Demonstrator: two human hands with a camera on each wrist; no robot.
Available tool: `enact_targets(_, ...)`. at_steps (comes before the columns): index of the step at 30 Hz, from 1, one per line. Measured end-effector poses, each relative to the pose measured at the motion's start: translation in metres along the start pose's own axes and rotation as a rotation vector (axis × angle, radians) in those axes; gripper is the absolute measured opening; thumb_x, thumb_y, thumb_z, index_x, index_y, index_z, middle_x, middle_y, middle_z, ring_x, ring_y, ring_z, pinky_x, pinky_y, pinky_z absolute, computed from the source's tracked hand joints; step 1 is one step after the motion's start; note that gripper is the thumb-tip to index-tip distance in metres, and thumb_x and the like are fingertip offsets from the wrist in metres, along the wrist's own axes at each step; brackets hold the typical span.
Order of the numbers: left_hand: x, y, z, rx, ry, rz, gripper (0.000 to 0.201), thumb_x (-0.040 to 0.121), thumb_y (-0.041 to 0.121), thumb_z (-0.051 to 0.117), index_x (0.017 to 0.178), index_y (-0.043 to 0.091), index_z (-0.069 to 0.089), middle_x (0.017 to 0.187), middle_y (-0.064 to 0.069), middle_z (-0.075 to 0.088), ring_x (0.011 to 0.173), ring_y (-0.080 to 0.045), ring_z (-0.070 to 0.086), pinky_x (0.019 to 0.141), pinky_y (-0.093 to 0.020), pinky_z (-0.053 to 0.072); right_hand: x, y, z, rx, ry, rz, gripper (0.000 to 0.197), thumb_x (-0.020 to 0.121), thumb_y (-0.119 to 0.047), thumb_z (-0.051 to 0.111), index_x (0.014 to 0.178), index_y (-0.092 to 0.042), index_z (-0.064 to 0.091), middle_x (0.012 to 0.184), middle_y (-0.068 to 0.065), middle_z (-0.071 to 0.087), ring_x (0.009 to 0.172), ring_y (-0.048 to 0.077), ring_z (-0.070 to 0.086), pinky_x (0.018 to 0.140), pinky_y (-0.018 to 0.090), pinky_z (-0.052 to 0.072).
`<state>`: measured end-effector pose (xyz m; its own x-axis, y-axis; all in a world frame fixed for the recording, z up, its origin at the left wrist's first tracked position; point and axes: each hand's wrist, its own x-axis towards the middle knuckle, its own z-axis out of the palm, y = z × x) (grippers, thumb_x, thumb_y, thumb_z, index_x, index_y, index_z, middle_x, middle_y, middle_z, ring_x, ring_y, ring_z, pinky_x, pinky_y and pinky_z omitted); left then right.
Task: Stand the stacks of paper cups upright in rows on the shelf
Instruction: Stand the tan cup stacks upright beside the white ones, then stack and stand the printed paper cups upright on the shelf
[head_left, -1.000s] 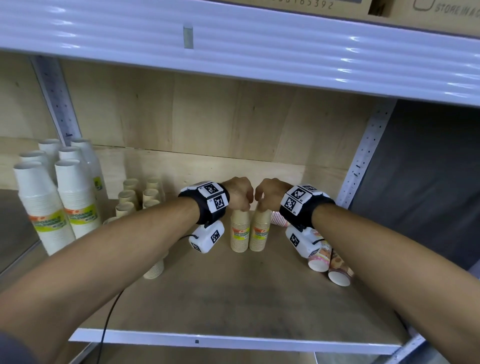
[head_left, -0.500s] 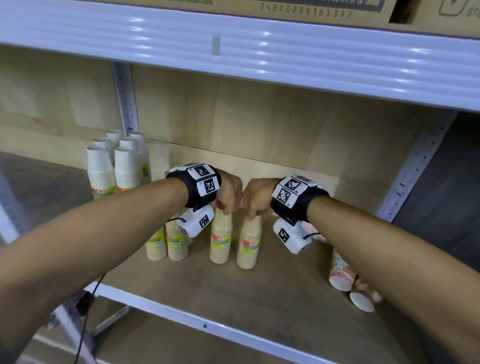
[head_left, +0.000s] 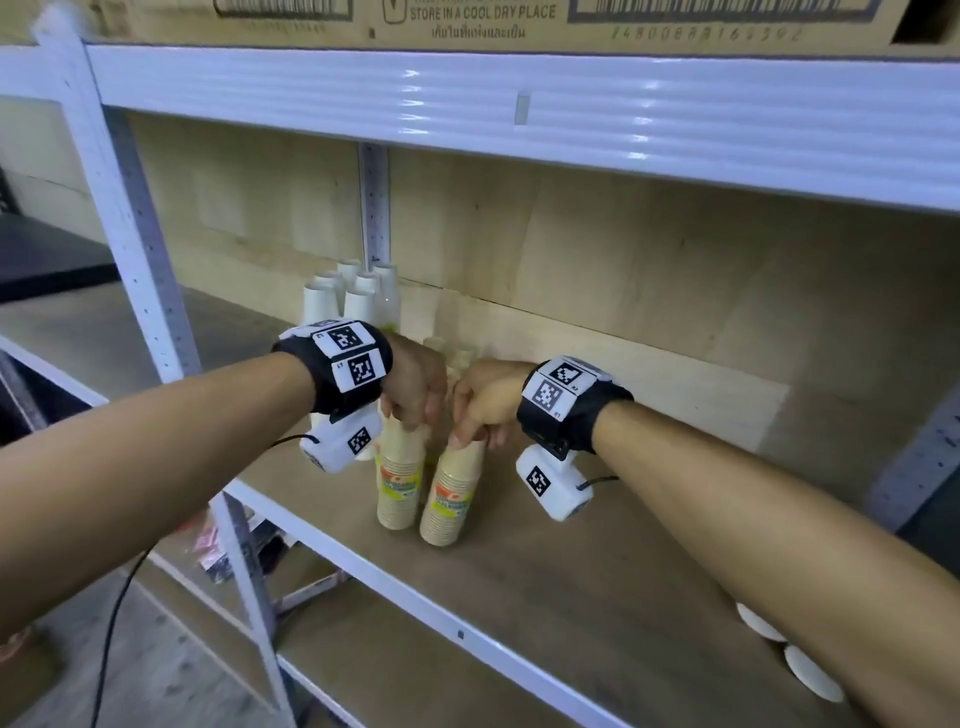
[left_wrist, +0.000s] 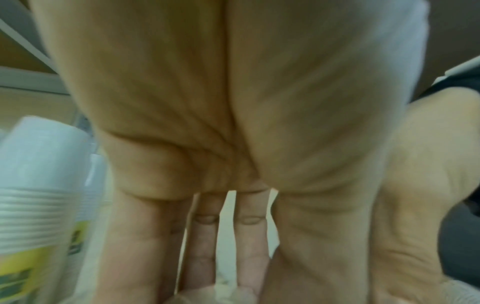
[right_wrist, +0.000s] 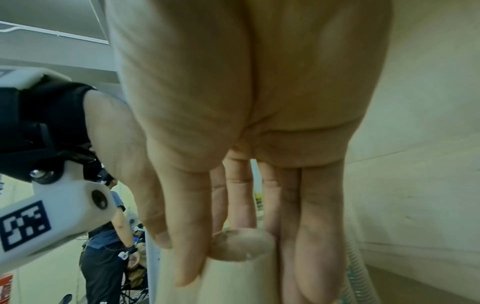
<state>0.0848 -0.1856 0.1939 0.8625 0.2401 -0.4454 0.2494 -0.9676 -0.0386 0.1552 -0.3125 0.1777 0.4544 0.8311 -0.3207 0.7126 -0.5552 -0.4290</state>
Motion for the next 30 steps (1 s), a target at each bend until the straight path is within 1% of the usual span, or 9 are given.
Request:
enact_targets(2, -0.002, -0.014, 0.005, -0.018, -0.006, -0.017, 0.027, 0.075, 0.014, 0.071, 0.101, 0.021, 0.071, 0.103, -0.008, 0.072, 0.083, -0.021, 0.070, 0.073, -0.033, 0.060, 0.004, -0.009, 0.005, 0.006, 0.016, -0.024, 0.025, 0.074, -0.017, 0.083, 0.089, -0.004, 0.069, 0.062, 0.006, 0.064, 0.058, 0.023, 0.064, 0.066, 0.036, 0.059)
enact_targets(4, -0.004, -0.025, 0.010, -0.034, -0.004, -0.027, 0.029, 0.072, 0.016, 0.071, 0.100, 0.022, 0.072, 0.103, -0.008, 0.072, 0.087, -0.023, 0.071, 0.076, -0.038, 0.061, 0.009, -0.017, 0.010, 0.008, 0.037, -0.049, 0.019, 0.074, -0.017, 0.083, 0.080, -0.007, 0.068, 0.058, 0.004, 0.063, 0.055, 0.022, 0.063, 0.061, 0.033, 0.057)
enact_targets(8, -0.006, -0.034, 0.016, -0.067, 0.006, -0.023, 0.032, 0.072, 0.011, 0.070, 0.102, 0.020, 0.073, 0.106, -0.010, 0.071, 0.081, -0.022, 0.069, 0.067, -0.028, 0.058, 0.017, -0.028, 0.015, -0.016, 0.067, -0.082, 0.020, 0.074, -0.019, 0.083, 0.079, -0.008, 0.068, 0.065, 0.005, 0.063, 0.054, 0.020, 0.061, 0.060, 0.031, 0.056)
enact_targets(12, -0.006, -0.040, 0.021, -0.082, 0.016, -0.012, 0.034, 0.075, 0.007, 0.068, 0.107, 0.017, 0.073, 0.106, -0.008, 0.072, 0.077, -0.016, 0.065, 0.062, -0.024, 0.053, 0.024, -0.036, 0.017, -0.071, 0.091, -0.092, 0.023, 0.074, -0.022, 0.084, 0.070, -0.018, 0.062, 0.065, 0.002, 0.065, 0.052, 0.016, 0.061, 0.053, 0.026, 0.054)
enact_targets(16, -0.005, -0.043, 0.023, -0.094, 0.023, -0.008, 0.035, 0.076, 0.006, 0.064, 0.109, 0.015, 0.072, 0.107, -0.008, 0.072, 0.082, -0.018, 0.066, 0.069, -0.026, 0.056, 0.028, -0.039, 0.019, -0.092, 0.115, -0.093, 0.020, 0.073, -0.024, 0.083, 0.076, -0.014, 0.067, 0.061, 0.000, 0.065, 0.047, 0.011, 0.059, 0.046, 0.021, 0.047)
enact_targets(19, -0.006, -0.044, 0.023, -0.082, 0.047, -0.025, 0.037, 0.074, 0.004, 0.060, 0.106, 0.017, 0.073, 0.106, -0.006, 0.072, 0.093, -0.023, 0.068, 0.074, -0.029, 0.056, 0.028, -0.042, 0.020, -0.084, 0.140, -0.095, 0.022, 0.074, -0.021, 0.082, 0.086, -0.007, 0.070, 0.060, -0.001, 0.063, 0.047, 0.009, 0.056, 0.048, 0.021, 0.046)
enact_targets(22, -0.007, -0.046, 0.019, -0.092, 0.059, -0.049, 0.038, 0.070, 0.001, 0.062, 0.102, 0.019, 0.073, 0.103, -0.006, 0.072, 0.082, -0.018, 0.064, 0.068, -0.027, 0.052, 0.026, -0.044, 0.018, -0.082, 0.151, -0.113, 0.017, 0.075, -0.019, 0.081, 0.079, -0.012, 0.066, 0.059, -0.003, 0.061, 0.047, 0.008, 0.055, 0.046, 0.021, 0.045)
enact_targets(27, -0.008, -0.048, 0.005, -0.103, 0.110, -0.042, 0.029, 0.074, 0.006, 0.066, 0.098, 0.019, 0.072, 0.103, -0.006, 0.071, 0.079, -0.017, 0.063, 0.068, -0.027, 0.054, 0.019, -0.041, 0.008, -0.113, 0.183, -0.094, 0.031, 0.074, -0.027, 0.083, 0.093, -0.006, 0.068, 0.076, 0.002, 0.062, 0.056, 0.011, 0.057, 0.052, 0.024, 0.047)
enact_targets(30, -0.005, -0.044, -0.008, -0.115, 0.170, -0.011, 0.022, 0.079, 0.008, 0.065, 0.095, 0.021, 0.070, 0.102, -0.007, 0.070, 0.081, -0.018, 0.063, 0.067, -0.028, 0.053, 0.010, -0.035, -0.003, -0.139, 0.213, -0.070, 0.031, 0.076, -0.029, 0.081, 0.095, -0.011, 0.064, 0.077, -0.001, 0.058, 0.060, 0.010, 0.054, 0.054, 0.024, 0.045)
